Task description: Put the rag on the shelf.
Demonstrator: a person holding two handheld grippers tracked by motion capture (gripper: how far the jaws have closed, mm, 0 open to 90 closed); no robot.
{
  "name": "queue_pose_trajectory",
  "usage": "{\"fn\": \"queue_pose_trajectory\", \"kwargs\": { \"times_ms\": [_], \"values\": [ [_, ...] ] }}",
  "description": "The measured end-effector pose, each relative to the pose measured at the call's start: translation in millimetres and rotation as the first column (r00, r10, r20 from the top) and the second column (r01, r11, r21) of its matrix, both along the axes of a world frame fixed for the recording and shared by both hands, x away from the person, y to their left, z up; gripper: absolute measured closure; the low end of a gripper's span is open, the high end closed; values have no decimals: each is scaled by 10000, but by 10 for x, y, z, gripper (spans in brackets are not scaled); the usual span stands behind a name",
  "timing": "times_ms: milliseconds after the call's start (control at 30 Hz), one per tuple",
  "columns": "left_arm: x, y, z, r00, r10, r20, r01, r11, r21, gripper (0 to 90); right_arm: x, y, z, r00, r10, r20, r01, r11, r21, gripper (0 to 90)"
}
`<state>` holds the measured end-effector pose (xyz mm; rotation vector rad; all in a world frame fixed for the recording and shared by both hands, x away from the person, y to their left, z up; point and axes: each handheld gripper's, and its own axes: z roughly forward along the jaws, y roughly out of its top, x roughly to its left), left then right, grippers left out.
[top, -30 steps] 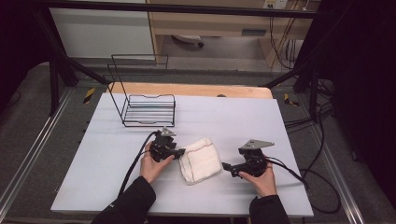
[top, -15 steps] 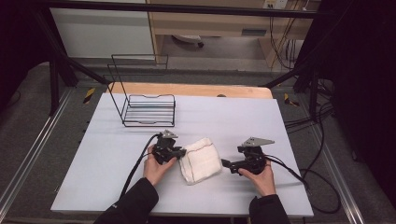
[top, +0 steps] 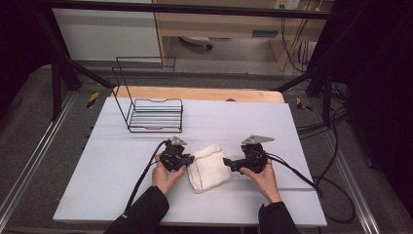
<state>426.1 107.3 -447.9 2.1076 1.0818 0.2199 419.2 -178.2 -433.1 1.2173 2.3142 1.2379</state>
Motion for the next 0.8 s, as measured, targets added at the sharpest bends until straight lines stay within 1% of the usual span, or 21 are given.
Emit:
{"fn": "queue_pose_trajectory", "kwargs": {
  "times_ms": [67,133,200,267,300,367,400,433,500,567,633,667,800],
  "values": [
    [-9,-15,-1,10000,47,71,-47,10000,35,792,38,38,5,10000,25,24,-25,10000,11,57],
    [-16,-30,4,9998,4,175,-7,9998,194,793,83,86,6,10000,1,14,-1,10000,-43,74],
    [-20,-44,12,9996,-64,262,54,9993,374,794,131,127,-2,10000,-26,-35,26,9999,106,104],
    [-21,-49,13,9994,-109,313,96,9990,431,795,178,172,-18,10000,-40,1,40,9999,152,145],
    [-20,-47,11,9995,-125,302,112,9991,398,795,204,198,-28,10000,0,-21,1,9999,142,160],
    [-13,-37,10,9995,-156,260,146,9992,364,795,251,248,-48,10000,-12,35,12,9999,-104,216],
    [-13,-37,9,9996,-144,247,136,9993,346,795,275,267,-62,10000,-26,-33,25,10000,-90,235],
    [-14,-38,9,9995,-160,282,150,9992,366,795,308,288,-81,10000,-51,21,51,9999,-161,257],
    [-20,-43,8,9993,-167,347,153,9991,399,795,343,318,-103,10000,28,-10,-28,9994,-343,303],
    [-23,-43,7,9990,-200,402,182,9989,425,795,372,360,-126,9999,66,-118,-71,9993,-380,351],
    [-24,-40,2,9991,-150,386,136,9993,350,795,393,391,-148,9998,135,-160,-144,9985,-530,413],
    [-23,-38,2,9992,-155,377,143,9994,329,795,401,395,-158,9996,155,-220,-167,9983,-553,449],
    [-11,-28,2,9996,-138,260,132,9997,222,794,418,397,-174,9985,286,-474,-308,9985,-455,545]
  ]
}}
